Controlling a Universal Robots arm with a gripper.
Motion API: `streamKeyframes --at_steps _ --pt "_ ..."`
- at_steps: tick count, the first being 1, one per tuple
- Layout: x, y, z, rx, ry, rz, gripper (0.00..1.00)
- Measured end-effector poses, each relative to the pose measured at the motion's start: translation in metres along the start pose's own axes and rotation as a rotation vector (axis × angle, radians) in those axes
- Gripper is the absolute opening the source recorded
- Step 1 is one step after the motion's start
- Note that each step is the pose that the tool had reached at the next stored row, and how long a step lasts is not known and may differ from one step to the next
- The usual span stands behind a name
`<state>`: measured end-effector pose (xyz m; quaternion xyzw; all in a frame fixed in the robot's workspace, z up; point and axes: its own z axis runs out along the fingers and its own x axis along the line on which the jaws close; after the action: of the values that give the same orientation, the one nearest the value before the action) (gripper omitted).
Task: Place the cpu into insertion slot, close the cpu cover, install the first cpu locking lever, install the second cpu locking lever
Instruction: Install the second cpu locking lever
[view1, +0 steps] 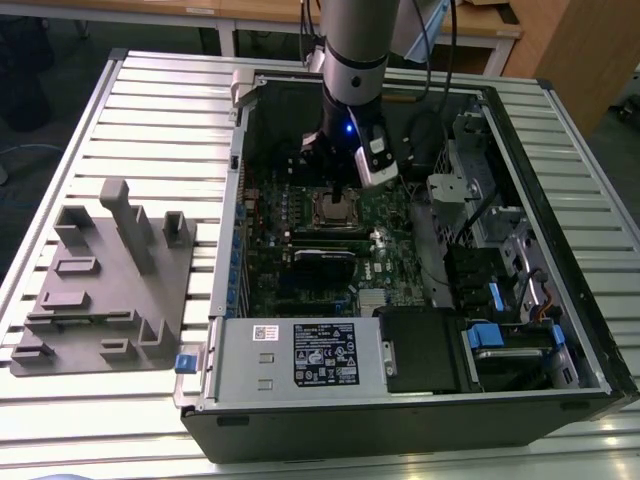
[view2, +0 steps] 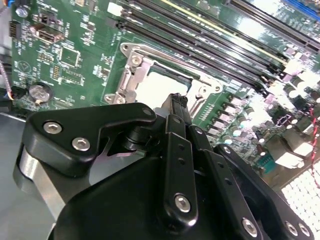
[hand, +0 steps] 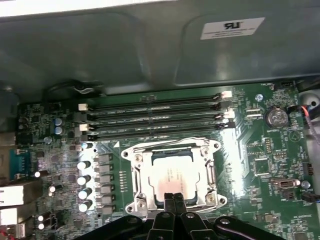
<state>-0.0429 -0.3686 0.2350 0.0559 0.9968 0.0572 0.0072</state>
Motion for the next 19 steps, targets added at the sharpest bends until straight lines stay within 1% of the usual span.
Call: streamKeyframes --at_steps 2,8,19 --pt "-0.001 0.0002 0.0 0.0 0.0 0.0 0.11" --pt "-0.0011 0.0005 -0.001 0.0002 0.0001 0.0 0.11" --pt "-0.0024 0.0007 -0.0009 0.0 0.0 0.0 0.11"
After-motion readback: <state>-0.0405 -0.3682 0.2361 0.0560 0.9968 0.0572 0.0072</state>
